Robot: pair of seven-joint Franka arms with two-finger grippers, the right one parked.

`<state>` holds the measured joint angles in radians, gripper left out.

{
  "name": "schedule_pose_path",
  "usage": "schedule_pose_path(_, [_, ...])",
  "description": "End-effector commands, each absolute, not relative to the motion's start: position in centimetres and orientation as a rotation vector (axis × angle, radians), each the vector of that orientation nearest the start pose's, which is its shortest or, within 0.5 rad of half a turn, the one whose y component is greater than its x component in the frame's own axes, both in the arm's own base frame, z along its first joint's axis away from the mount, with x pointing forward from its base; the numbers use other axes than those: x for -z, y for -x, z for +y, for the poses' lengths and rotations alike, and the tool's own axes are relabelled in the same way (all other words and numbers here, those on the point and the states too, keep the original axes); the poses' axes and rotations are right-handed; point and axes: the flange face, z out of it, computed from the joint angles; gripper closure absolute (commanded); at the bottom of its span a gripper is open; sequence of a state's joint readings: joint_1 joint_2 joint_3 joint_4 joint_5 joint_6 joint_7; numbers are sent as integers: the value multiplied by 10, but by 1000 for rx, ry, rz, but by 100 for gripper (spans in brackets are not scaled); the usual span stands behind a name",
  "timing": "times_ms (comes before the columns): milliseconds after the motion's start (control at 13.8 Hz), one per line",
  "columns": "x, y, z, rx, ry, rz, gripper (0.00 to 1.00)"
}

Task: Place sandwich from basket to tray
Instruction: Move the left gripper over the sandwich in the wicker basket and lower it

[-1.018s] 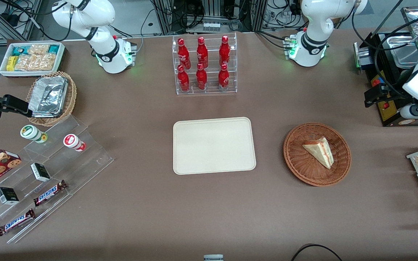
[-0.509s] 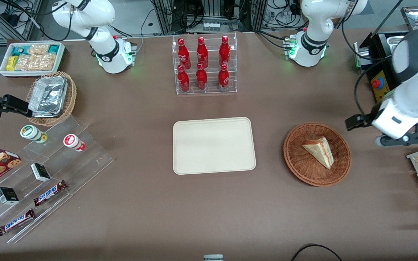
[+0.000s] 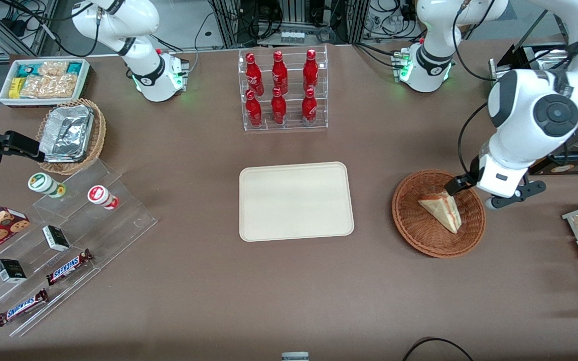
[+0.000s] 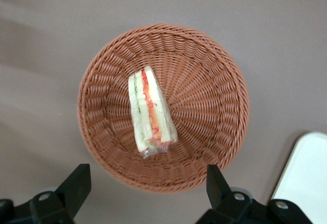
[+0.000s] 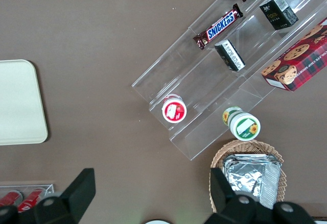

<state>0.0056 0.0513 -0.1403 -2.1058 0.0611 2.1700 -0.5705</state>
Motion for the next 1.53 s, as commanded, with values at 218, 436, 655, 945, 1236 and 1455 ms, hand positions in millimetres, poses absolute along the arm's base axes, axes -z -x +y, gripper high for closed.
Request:
schedule_pose_path(218, [-344,-534,-70,89,2970,-986,0])
schedule_pose_path(436, [-313,-537,-67,73,2949,-1077,0])
schedule_pose_path(655, [-290,-533,-68,79,2958,-1078,0])
schedule_pose_path(945, [-263,-530,-68,79,2969,-1082,0])
schedule_pose_path(1236, [-247,-534,-66,88,2965,-1123,65])
schedule_pose_path(1455, [-246,-535,-65,87,2965,-1114,100])
